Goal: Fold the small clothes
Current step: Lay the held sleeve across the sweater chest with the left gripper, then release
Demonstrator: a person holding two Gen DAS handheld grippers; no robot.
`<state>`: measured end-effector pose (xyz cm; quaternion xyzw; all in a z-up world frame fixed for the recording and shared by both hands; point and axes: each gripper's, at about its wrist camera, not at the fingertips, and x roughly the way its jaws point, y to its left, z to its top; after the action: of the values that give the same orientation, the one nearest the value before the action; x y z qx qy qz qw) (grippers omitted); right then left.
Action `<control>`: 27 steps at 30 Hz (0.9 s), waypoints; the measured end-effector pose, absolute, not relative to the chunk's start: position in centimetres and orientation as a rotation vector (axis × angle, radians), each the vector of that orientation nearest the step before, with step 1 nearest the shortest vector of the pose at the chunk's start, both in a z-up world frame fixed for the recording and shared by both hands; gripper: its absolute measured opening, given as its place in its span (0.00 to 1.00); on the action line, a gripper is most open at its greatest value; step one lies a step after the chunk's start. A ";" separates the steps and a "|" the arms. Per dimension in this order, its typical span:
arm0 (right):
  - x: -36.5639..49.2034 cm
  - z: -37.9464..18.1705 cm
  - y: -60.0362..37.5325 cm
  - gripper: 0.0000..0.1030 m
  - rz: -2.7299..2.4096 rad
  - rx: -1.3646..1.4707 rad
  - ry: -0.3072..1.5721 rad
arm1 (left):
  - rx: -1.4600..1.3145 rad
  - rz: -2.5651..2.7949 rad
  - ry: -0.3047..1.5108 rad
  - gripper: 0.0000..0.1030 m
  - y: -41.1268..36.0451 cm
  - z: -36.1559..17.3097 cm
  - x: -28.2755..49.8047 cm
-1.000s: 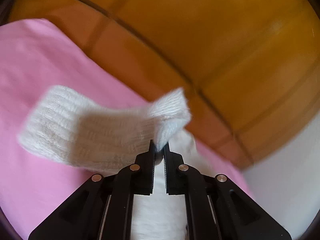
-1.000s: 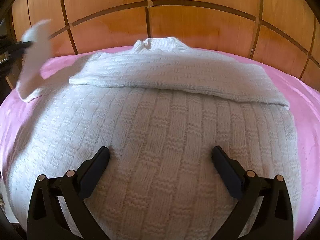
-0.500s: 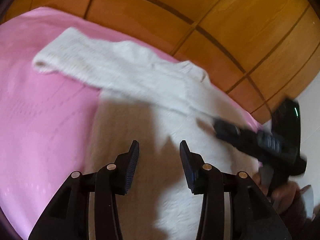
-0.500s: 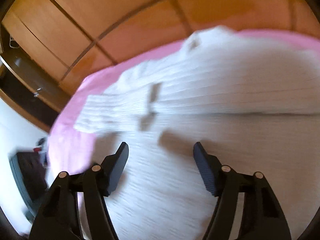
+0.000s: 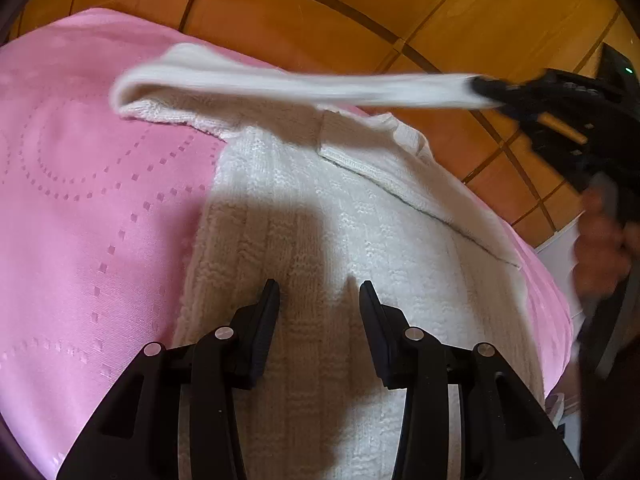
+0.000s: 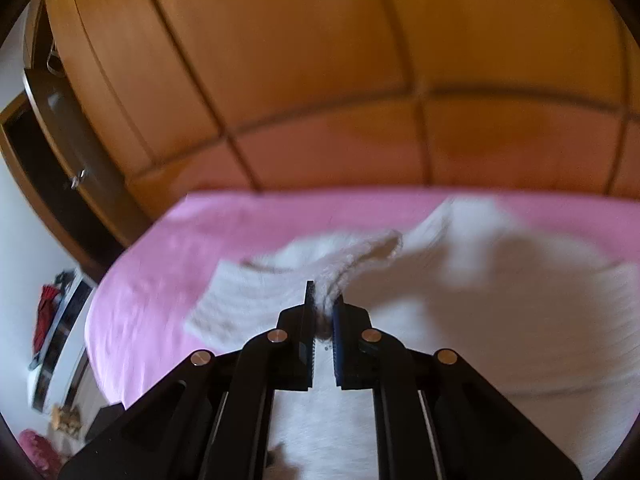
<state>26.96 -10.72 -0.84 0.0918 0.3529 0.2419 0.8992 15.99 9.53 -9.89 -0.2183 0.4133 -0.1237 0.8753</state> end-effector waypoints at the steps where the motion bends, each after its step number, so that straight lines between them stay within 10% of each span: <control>1: 27.2 -0.2 -12.6 0.06 0.467 0.203 0.713 | -0.454 -0.258 0.863 0.39 9.5 -10.0 16.0; 27: 28.1 -10.9 -31.9 0.06 0.045 0.394 0.860 | -0.434 -0.156 0.826 0.51 11.5 -4.6 20.5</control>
<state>28.15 -31.85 -10.86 0.1897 0.4140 0.0216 0.8900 20.52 11.47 -4.61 -0.2091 0.3978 -0.0751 0.8902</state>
